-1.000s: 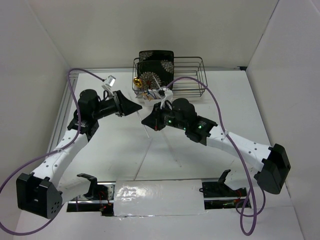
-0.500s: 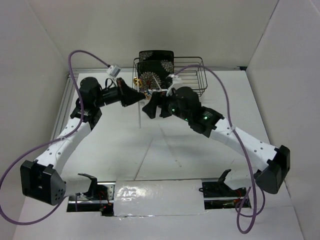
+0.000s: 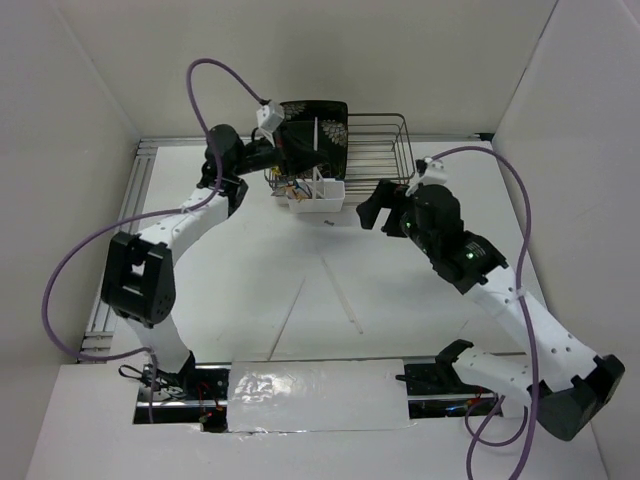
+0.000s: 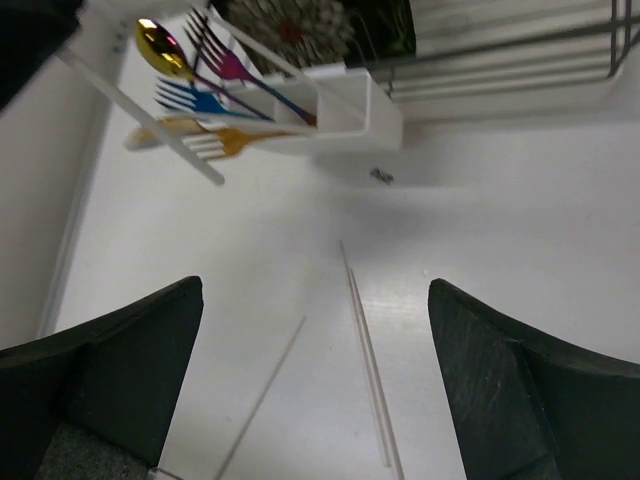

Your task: Sort the eating utensils into containers

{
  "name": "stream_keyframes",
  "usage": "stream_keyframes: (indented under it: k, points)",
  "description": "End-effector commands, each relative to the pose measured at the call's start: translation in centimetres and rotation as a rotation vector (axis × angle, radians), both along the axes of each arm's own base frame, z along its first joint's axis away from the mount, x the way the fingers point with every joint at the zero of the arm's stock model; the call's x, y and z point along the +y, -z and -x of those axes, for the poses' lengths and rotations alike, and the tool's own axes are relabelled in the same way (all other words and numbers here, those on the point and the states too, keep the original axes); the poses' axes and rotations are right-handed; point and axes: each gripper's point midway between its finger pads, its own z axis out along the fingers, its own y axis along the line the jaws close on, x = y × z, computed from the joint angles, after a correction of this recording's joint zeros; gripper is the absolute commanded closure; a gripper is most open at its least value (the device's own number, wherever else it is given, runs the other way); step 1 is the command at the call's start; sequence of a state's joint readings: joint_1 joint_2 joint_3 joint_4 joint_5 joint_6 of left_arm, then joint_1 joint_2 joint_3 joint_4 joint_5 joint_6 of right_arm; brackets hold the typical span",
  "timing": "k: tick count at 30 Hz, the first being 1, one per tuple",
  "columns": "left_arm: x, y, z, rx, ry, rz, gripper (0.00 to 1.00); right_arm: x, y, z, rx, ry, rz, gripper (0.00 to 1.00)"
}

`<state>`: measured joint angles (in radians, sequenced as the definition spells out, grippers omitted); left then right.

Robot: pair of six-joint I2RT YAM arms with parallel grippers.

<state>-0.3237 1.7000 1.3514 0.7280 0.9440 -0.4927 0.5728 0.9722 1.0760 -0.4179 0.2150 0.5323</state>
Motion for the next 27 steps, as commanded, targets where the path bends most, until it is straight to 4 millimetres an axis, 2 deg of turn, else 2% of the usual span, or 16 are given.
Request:
stream_keyframes:
  k: [1, 4, 5, 7, 9, 14, 16, 17, 18, 20, 27]
  points:
    - [-2.0, -3.6, 0.5, -0.313, 0.06, 0.051, 1.0, 0.2, 3.6, 0.2, 0.103, -0.003, 0.025, 0.0]
    - [-2.7, -4.0, -0.5, -0.329, 0.052, 0.071, 1.0, 0.3, 4.2, 0.0, 0.112, -0.012, 0.035, 0.0]
    - [-3.1, -3.3, -1.1, -0.317, 0.055, 0.071, 1.0, 0.4, 4.3, -0.2, 0.11, -0.012, 0.034, 0.0]
    - [-3.3, -3.6, -1.9, -0.33, 0.039, 0.083, 1.0, 0.6, 4.2, -0.3, 0.101, -0.024, 0.041, 0.0]
    - [-3.7, -3.0, -2.9, -0.336, 0.03, 0.089, 1.0, 0.6, 4.5, -0.5, 0.106, -0.027, 0.052, 0.0]
    - [-4.0, -0.3, -4.5, -0.36, 0.001, 0.078, 1.0, 0.6, 5.5, -1.0, 0.129, -0.033, 0.079, 0.0]
    - [-4.4, 1.4, -4.5, -0.379, 0.04, 0.05, 1.0, 0.7, 5.7, -1.3, 0.132, -0.039, 0.082, 0.0]
    - [-4.4, 1.5, -4.7, -0.416, 0.033, 0.053, 0.99, 1.0, 5.6, -1.3, 0.13, -0.051, 0.074, 0.0]
    - [-4.6, 3.8, -4.8, -0.401, 0.054, 0.038, 0.96, 0.8, 6.2, -1.6, 0.144, -0.043, 0.079, 0.0]
    - [-4.5, 4.0, -4.7, -0.454, 0.045, 0.055, 0.93, 1.0, 6.1, -2.0, 0.138, -0.05, 0.073, 0.0]
    - [-4.9, 5.9, -5.7, -0.447, 0.042, 0.028, 0.9, 1.4, 6.6, -2.6, 0.148, -0.075, 0.084, 0.0]
